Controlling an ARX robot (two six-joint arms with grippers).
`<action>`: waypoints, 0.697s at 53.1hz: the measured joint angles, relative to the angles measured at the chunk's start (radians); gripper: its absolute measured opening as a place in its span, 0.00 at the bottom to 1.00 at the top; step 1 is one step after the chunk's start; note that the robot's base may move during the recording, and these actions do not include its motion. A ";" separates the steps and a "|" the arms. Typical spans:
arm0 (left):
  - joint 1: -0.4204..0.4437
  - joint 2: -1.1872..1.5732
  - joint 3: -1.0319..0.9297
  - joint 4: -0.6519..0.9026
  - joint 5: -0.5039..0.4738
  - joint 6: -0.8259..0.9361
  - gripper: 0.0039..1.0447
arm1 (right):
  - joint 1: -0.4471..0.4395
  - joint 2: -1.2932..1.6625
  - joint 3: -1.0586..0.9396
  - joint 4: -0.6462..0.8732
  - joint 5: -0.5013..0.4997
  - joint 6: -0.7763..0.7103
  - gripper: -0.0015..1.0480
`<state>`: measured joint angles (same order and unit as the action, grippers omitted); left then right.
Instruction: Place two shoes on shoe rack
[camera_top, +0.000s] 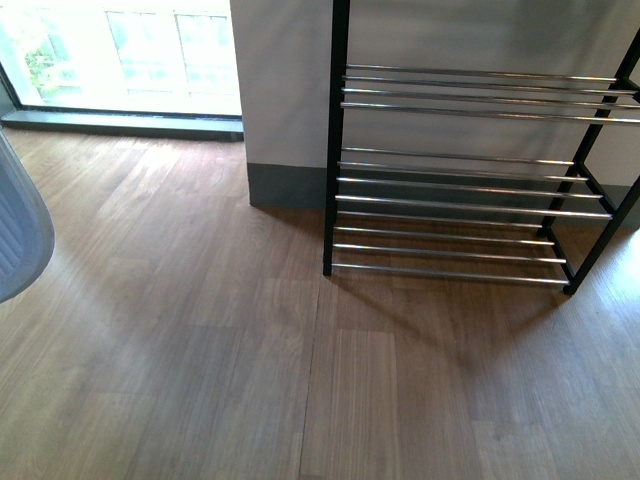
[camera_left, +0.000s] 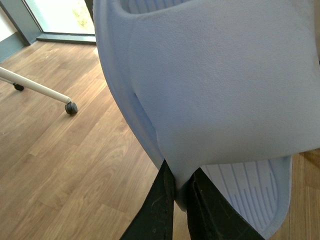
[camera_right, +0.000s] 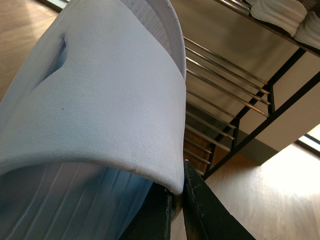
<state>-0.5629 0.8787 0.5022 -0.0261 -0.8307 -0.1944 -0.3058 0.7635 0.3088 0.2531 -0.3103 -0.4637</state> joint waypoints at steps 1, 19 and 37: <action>0.000 0.000 0.000 0.000 0.000 0.000 0.03 | 0.000 0.000 0.000 0.000 0.000 0.000 0.02; 0.000 0.000 0.000 0.000 0.000 0.000 0.03 | 0.000 0.000 0.000 0.000 0.000 0.000 0.02; 0.000 0.000 0.000 0.000 0.000 0.000 0.03 | 0.000 0.000 0.000 0.000 -0.001 0.000 0.02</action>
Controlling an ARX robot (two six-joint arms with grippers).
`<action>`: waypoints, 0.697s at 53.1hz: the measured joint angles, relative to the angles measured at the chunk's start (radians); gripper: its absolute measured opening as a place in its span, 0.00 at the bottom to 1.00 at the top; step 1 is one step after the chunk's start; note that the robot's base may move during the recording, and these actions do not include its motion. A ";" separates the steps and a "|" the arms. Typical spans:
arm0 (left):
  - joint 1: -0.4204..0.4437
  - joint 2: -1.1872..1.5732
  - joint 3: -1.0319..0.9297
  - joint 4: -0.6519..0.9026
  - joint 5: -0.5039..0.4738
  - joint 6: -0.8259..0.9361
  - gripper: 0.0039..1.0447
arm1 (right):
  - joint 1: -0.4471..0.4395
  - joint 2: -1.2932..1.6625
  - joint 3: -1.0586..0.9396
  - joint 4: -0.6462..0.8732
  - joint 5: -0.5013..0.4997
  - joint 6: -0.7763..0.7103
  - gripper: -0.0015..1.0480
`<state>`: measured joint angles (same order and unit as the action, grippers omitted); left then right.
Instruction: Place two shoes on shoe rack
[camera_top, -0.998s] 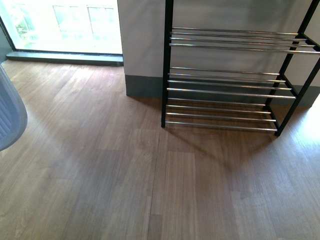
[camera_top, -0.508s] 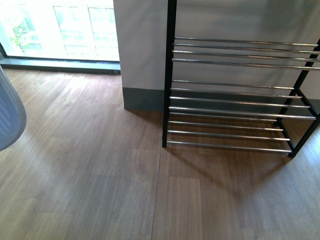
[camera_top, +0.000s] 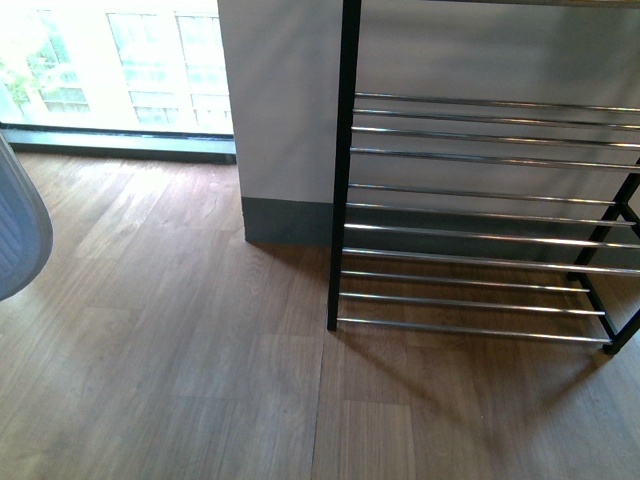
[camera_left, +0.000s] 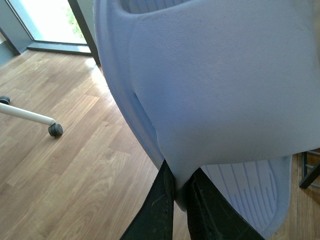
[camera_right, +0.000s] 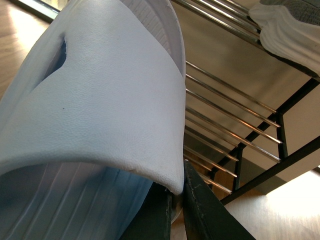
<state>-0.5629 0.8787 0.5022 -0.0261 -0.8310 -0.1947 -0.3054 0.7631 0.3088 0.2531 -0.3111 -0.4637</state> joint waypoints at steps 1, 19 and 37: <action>0.000 0.000 0.000 0.000 0.000 0.000 0.03 | 0.000 0.000 0.000 0.000 0.000 0.000 0.02; 0.000 0.000 0.000 0.000 0.000 0.000 0.03 | 0.000 0.000 0.000 0.000 0.000 0.000 0.02; 0.001 0.000 0.000 0.000 -0.001 0.000 0.03 | 0.000 0.000 0.000 0.000 0.000 0.000 0.02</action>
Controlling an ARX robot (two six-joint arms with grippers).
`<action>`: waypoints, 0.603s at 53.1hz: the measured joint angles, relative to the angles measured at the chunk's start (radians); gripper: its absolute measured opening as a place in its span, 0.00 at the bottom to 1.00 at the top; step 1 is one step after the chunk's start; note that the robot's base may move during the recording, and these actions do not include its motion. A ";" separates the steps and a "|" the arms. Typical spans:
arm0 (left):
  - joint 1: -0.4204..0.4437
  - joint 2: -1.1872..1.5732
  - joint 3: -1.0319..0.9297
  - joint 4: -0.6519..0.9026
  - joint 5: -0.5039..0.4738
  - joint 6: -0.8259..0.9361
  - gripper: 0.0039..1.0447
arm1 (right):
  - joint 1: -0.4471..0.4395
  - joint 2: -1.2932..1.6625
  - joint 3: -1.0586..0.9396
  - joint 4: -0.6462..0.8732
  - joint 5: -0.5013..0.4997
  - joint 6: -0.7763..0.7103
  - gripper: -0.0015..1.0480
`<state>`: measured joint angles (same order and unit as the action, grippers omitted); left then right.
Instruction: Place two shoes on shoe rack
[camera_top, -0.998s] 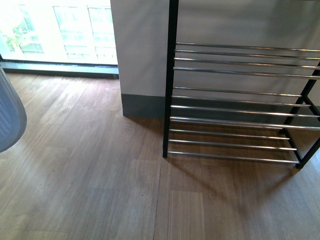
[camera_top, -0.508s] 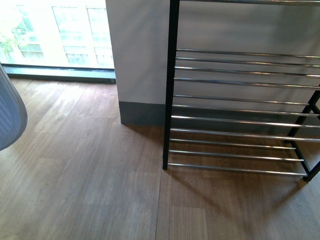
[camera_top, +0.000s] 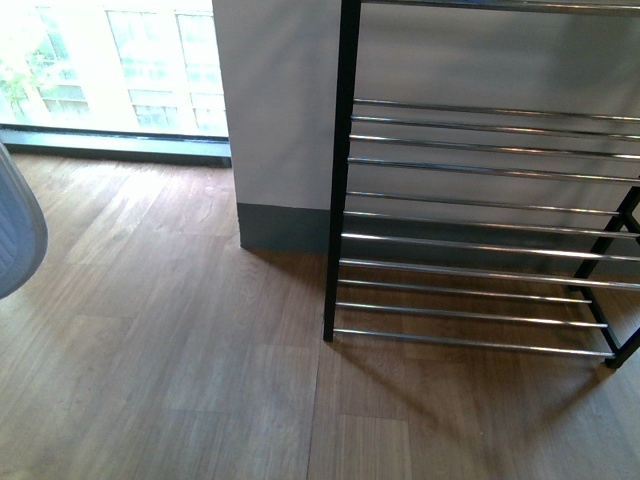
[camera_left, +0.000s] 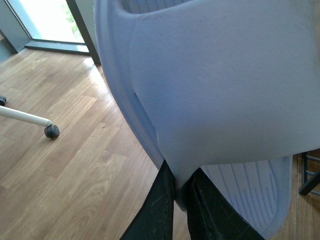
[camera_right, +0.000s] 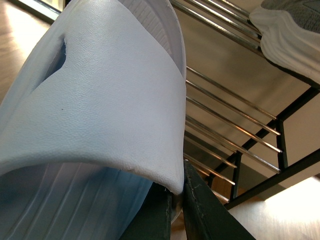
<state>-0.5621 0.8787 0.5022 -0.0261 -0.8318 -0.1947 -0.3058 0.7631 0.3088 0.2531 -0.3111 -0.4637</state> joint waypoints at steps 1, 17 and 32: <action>0.001 0.000 0.000 0.000 -0.001 0.000 0.03 | 0.000 0.000 0.000 0.000 -0.001 0.000 0.02; -0.001 -0.001 0.000 0.000 0.004 0.000 0.03 | 0.000 -0.002 0.000 -0.001 0.003 0.000 0.02; 0.000 -0.001 0.000 0.000 0.001 0.000 0.03 | 0.000 0.000 -0.002 -0.001 -0.001 0.000 0.02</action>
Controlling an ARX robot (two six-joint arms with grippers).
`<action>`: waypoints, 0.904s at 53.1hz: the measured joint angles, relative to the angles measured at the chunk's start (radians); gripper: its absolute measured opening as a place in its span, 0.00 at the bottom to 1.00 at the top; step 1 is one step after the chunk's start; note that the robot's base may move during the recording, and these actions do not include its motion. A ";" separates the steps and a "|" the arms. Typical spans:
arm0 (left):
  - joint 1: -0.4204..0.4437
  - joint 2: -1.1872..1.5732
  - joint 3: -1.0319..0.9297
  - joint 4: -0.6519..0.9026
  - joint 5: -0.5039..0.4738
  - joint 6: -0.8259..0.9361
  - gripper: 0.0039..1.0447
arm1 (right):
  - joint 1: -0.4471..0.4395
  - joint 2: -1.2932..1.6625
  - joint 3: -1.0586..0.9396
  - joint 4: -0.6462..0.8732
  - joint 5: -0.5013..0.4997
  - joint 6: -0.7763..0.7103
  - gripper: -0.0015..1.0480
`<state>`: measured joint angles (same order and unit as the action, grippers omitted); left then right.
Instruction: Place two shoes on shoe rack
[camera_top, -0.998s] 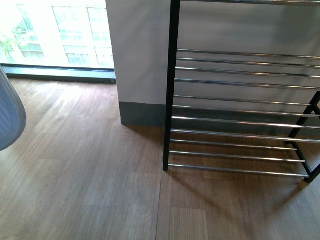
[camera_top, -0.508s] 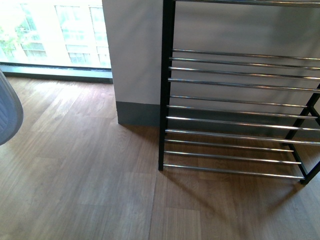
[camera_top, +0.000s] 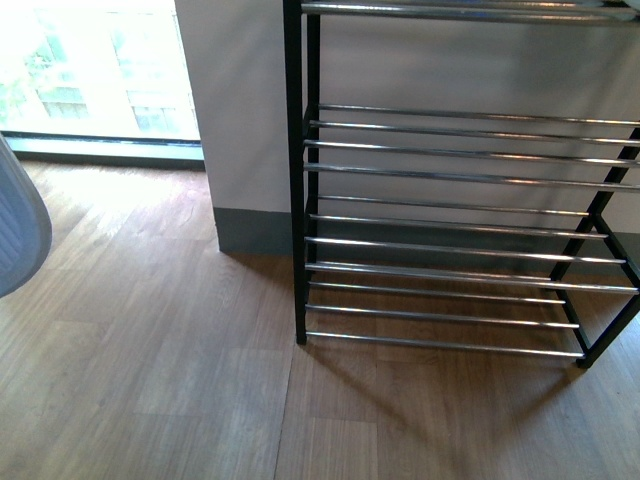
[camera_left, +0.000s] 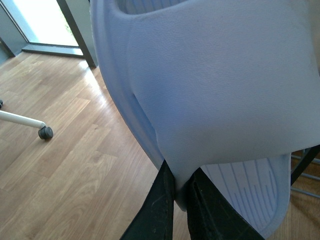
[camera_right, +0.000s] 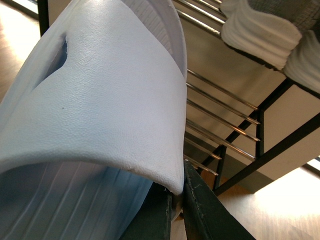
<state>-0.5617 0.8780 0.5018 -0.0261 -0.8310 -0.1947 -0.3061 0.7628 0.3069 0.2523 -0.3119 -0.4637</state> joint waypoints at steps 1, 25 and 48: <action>0.000 0.000 0.000 0.000 0.000 0.000 0.03 | 0.000 0.000 0.000 0.000 0.002 0.000 0.02; 0.000 0.000 0.000 0.000 0.000 0.000 0.03 | 0.000 0.000 0.000 0.000 0.001 0.000 0.02; 0.000 0.000 0.000 0.000 0.000 0.000 0.03 | 0.000 0.000 0.000 0.000 0.001 0.000 0.02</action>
<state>-0.5617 0.8780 0.5014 -0.0261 -0.8307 -0.1944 -0.3061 0.7628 0.3069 0.2523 -0.3111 -0.4633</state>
